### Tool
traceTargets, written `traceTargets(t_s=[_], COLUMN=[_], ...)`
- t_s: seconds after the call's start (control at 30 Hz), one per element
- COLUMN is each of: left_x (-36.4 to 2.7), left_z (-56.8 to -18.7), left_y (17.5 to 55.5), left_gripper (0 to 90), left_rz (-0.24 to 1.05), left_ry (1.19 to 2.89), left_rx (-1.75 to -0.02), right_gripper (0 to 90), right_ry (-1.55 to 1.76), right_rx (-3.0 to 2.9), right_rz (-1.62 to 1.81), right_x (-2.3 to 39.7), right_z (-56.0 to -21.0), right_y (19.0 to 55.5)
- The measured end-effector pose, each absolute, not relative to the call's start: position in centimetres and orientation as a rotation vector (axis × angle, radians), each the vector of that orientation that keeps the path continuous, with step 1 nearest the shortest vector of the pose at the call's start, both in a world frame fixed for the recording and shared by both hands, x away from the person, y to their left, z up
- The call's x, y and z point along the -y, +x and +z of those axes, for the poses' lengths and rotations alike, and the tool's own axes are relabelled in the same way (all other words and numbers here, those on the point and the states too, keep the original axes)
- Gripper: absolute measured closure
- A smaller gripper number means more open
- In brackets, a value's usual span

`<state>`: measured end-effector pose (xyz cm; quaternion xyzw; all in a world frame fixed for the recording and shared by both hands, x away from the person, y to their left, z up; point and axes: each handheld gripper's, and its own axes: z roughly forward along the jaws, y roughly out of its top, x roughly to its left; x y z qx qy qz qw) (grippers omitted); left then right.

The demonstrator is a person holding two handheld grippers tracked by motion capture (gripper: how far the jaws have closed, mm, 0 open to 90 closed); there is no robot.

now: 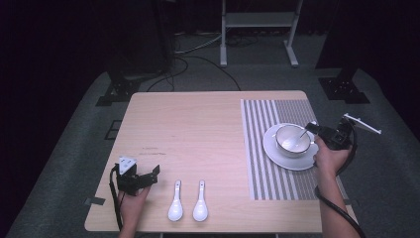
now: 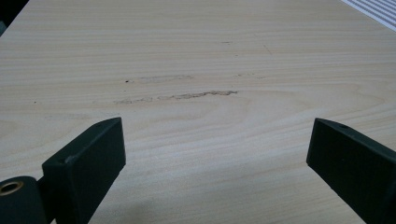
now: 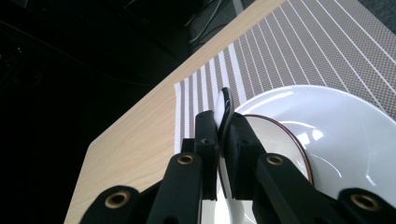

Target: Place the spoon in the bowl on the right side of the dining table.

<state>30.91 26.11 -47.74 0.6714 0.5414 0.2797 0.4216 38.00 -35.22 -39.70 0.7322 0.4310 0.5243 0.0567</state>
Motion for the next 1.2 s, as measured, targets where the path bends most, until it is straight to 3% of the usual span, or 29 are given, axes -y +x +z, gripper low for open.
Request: traceTargets(t_s=[0.73, 1.2], left_x=[-26.1, -26.1], left_z=[-47.7, -47.7], left_y=[30.9, 30.9], left_gripper=[3.3, 3.3], left_rz=[0.699, 0.7], left_ry=[1.682, 1.683], left_rx=[-1.356, -1.355], right_gripper=[83.7, 77.7], right_ry=[2.272, 2.276], right_rx=[-1.293, -1.305], right_rz=[1.559, 1.52], right_x=[36.4, 37.2], right_z=[-42.2, -43.2], right_y=[37.4, 37.1])
